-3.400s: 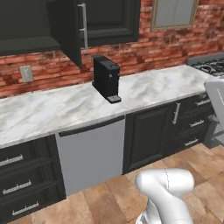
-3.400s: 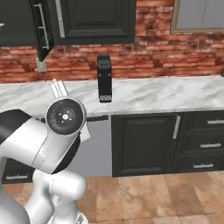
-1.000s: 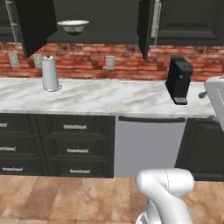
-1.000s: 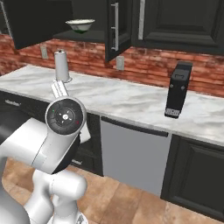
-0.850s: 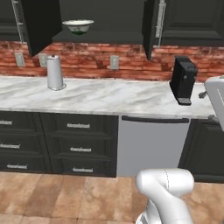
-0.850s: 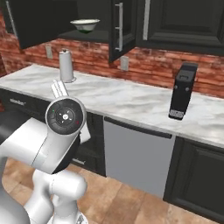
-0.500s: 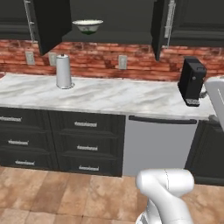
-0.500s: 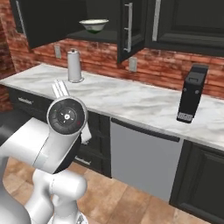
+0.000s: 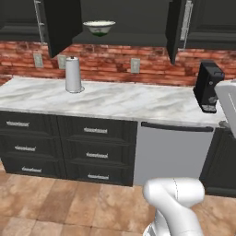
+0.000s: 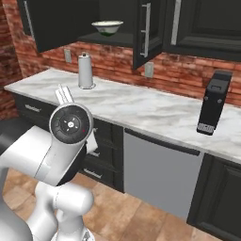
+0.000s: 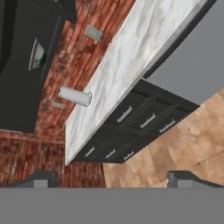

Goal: Move the bowls from the cabinet to the plates on the dining table.

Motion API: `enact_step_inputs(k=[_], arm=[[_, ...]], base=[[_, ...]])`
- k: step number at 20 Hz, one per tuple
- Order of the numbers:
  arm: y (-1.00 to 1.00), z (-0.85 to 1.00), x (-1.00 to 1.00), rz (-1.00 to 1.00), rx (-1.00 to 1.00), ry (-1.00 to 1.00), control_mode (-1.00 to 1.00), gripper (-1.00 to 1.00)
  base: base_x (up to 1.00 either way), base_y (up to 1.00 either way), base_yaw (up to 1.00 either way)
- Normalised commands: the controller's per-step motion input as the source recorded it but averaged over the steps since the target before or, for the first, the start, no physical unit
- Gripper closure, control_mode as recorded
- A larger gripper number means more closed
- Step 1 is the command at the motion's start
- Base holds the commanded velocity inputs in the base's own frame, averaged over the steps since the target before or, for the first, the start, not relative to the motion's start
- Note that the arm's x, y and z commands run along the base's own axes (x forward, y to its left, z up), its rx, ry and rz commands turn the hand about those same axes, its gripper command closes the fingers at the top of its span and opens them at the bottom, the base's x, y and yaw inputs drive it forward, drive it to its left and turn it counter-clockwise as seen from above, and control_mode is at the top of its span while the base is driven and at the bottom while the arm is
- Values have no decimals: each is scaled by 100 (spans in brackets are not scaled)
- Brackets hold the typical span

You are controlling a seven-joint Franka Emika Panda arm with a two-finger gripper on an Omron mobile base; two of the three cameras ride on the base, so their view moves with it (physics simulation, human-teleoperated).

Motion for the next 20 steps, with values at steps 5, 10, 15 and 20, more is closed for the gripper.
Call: enact_step_inputs(k=[5, 10, 15, 20], arm=[[0, 0, 0, 0, 0, 0, 100, -100], [0, 0, 0, 0, 0, 0, 100, -100], [0, 0, 0, 0, 0, 0, 100, -100], [0, 0, 0, 0, 0, 0, 100, -100]], base=[[30, 62, 0], [55, 36, 0], [62, 7, 2], [46, -2, 2]])
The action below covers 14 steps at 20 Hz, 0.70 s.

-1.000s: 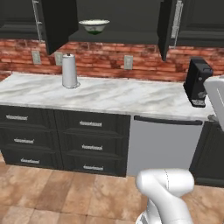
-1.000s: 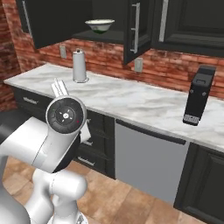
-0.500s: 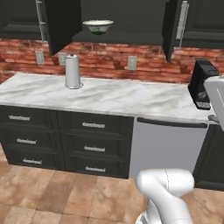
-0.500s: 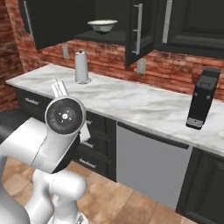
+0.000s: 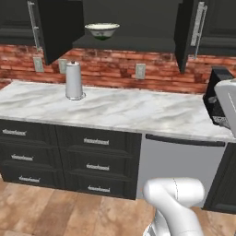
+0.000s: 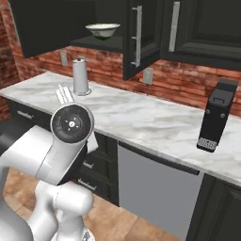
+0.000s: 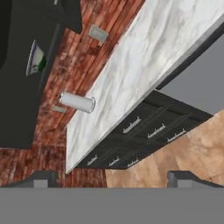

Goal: Move the bowls from the cabinet to the plates on the dining table.

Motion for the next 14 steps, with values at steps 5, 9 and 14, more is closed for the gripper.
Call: enact_step_inputs(k=[5, 9, 14], arm=[[0, 0, 0, 0, 0, 0, 100, -100], [0, 0, 0, 0, 0, 0, 100, -100], [0, 0, 0, 0, 0, 0, 100, -100]], base=[[36, 35, 0], [30, 61, 0], [30, 62, 0]])
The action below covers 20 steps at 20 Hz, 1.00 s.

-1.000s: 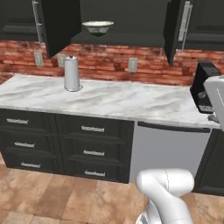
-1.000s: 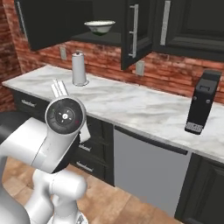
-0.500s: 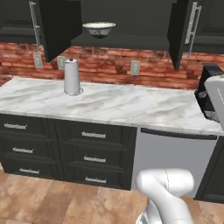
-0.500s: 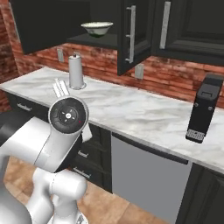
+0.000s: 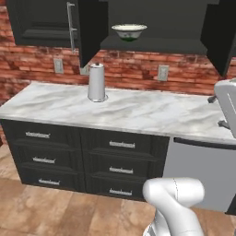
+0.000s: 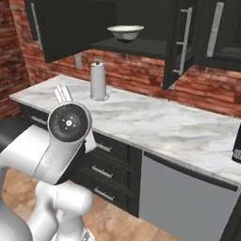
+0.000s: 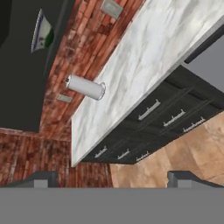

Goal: Move the bowls from the cabinet to the plates on the dining table.

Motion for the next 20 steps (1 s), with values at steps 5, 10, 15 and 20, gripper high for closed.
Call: enact_step_inputs(k=[5, 10, 15, 20], arm=[[0, 0, 0, 0, 0, 0, 100, -100], [0, 0, 0, 0, 0, 0, 100, -100], [0, 0, 0, 0, 0, 0, 100, -100], [0, 0, 0, 0, 0, 0, 100, -100]], base=[[30, 62, 0], [36, 50, -2], [58, 22, -2], [62, 9, 0]])
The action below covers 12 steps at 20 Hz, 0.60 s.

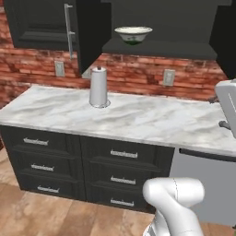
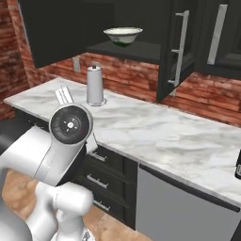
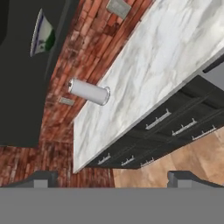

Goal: Move the bowls from the cabinet to the plates on the dining table.

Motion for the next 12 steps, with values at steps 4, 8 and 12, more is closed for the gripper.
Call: enact_step_inputs(k=[4, 8, 12], arm=[[0, 0, 0, 0, 0, 0, 100, -100], [0, 0, 0, 0, 0, 0, 100, -100], [0, 0, 0, 0, 0, 0, 100, -100]], base=[[62, 13, 0], [44, 26, -1], [5, 28, -15]])
